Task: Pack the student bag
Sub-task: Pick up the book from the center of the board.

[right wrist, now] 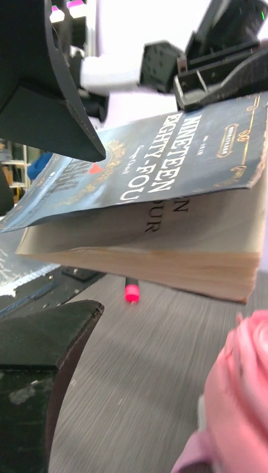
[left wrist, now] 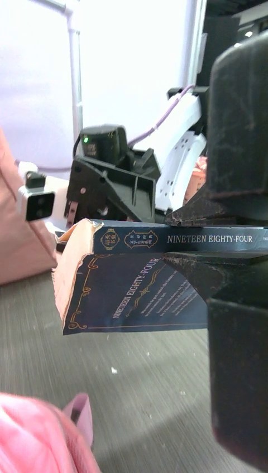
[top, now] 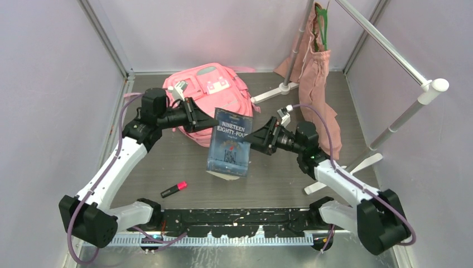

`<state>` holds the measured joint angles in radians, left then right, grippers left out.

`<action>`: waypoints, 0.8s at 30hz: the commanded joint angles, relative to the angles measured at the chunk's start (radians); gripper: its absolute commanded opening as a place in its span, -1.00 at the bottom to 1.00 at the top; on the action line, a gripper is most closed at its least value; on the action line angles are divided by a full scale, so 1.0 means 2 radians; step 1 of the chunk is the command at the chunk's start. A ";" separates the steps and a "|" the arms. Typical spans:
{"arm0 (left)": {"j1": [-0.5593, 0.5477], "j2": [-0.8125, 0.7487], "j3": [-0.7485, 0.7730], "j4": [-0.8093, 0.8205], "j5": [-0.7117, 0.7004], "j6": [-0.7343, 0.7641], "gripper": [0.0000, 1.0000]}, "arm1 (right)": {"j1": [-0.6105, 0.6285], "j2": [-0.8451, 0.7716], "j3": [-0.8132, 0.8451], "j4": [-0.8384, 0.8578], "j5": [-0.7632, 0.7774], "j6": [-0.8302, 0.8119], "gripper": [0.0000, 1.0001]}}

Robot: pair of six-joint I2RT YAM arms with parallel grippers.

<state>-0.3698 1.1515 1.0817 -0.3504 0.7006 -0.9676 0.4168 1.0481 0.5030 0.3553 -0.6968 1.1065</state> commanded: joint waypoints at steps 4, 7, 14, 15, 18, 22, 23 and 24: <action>0.009 -0.014 0.035 0.151 0.137 -0.100 -1.00 | -0.001 0.122 -0.015 0.399 -0.063 0.158 1.00; 0.009 -0.009 0.046 0.180 0.144 -0.124 -1.00 | 0.002 0.206 -0.008 0.539 -0.057 0.221 1.00; 0.011 -0.007 0.066 0.227 0.150 -0.167 -1.00 | 0.047 0.256 0.032 0.540 -0.038 0.190 1.00; 0.011 -0.008 0.069 0.227 0.150 -0.167 -1.00 | 0.049 0.258 0.034 0.540 -0.036 0.189 1.00; 0.012 -0.010 0.078 0.227 0.149 -0.171 -1.00 | 0.050 0.259 0.031 0.540 -0.030 0.184 1.00; 0.012 -0.008 0.081 0.245 0.146 -0.185 -1.00 | 0.067 0.259 0.043 0.540 -0.028 0.179 1.00; 0.012 -0.007 0.081 0.251 0.145 -0.190 -1.00 | 0.074 0.256 0.050 0.540 -0.029 0.177 1.00; 0.012 -0.006 0.081 0.255 0.145 -0.193 -1.00 | 0.079 0.253 0.055 0.540 -0.028 0.175 1.00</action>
<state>-0.3447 1.1610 1.1732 -0.0177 0.9524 -1.2610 0.5251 1.5684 0.5533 1.3842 -0.7551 1.4914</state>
